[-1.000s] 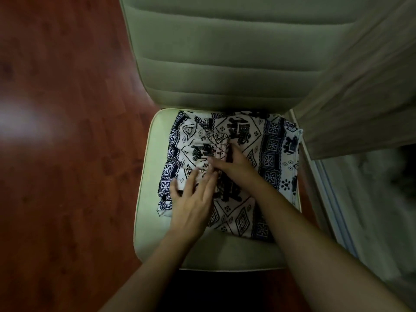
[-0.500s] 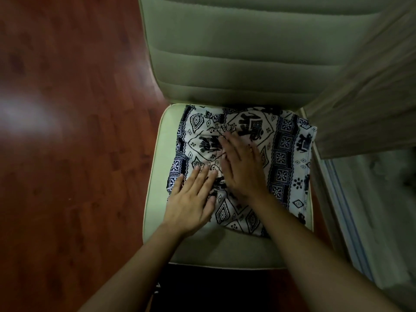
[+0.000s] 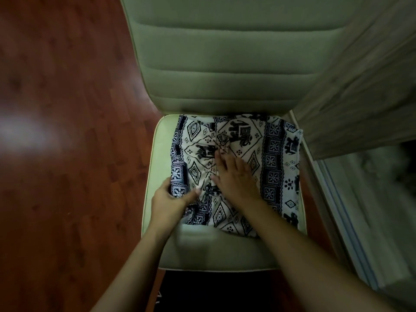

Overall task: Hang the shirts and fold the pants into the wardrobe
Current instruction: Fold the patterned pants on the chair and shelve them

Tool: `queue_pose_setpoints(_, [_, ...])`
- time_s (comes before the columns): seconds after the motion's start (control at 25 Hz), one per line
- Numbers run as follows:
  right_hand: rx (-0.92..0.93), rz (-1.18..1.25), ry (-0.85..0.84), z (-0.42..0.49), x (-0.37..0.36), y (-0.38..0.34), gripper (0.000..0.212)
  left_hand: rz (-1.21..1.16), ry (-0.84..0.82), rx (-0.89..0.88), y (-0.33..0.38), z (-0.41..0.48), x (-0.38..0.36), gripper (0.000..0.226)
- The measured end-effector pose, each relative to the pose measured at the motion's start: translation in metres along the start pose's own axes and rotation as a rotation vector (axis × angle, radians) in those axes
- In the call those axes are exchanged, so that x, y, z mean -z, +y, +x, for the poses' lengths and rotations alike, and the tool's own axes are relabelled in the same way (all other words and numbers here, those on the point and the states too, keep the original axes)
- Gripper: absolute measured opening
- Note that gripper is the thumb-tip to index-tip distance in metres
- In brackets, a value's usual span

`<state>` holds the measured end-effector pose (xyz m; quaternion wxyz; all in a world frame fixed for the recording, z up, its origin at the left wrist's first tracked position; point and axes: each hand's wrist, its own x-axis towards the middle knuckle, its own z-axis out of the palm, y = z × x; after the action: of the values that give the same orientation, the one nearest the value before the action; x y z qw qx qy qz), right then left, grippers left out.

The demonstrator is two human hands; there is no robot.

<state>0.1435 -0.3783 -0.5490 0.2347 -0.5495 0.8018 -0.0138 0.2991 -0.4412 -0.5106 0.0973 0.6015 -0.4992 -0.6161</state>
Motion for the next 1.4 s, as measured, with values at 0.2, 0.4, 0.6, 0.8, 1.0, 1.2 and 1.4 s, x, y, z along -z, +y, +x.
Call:
queue_pose_setpoints(0.2, [-0.253,0.821,-0.11,0.005,0.043,0.002,0.062,0.569,-0.001,-0.527,0.008,-0.011,-0.02,0.039])
queue_pose_setpoints(0.4, [-0.373,1.344,-0.509,0.002,0.09,0.031,0.117,1.103,-0.052,-0.842,0.013,-0.041,-0.06,0.073])
queue_pose_setpoints(0.6, [-0.682,1.339,-0.053,0.008,0.075,0.065,0.065,1.028,-0.185,-0.786,-0.003,-0.076,-0.108,0.108])
queue_pose_setpoints(0.8, [-0.579,1.223,-0.043,-0.001,0.076,0.101,0.055,0.932,-0.076,-0.959,-0.041,-0.084,-0.135,0.081])
queue_pose_setpoints(1.0, [-0.477,0.955,0.251,-0.005,0.049,0.146,0.049,1.115,-0.28,-0.952,-0.078,-0.088,-0.175,0.048])
queue_pose_setpoints(1.2, [-0.469,0.863,0.365,-0.012,0.034,0.16,0.039,1.068,-0.222,-1.071,-0.084,-0.078,-0.182,0.059])
queue_pose_setpoints(1.4, [-0.5,1.029,0.357,-0.012,0.059,0.161,0.022,1.152,0.006,-0.887,-0.059,-0.068,-0.162,0.052])
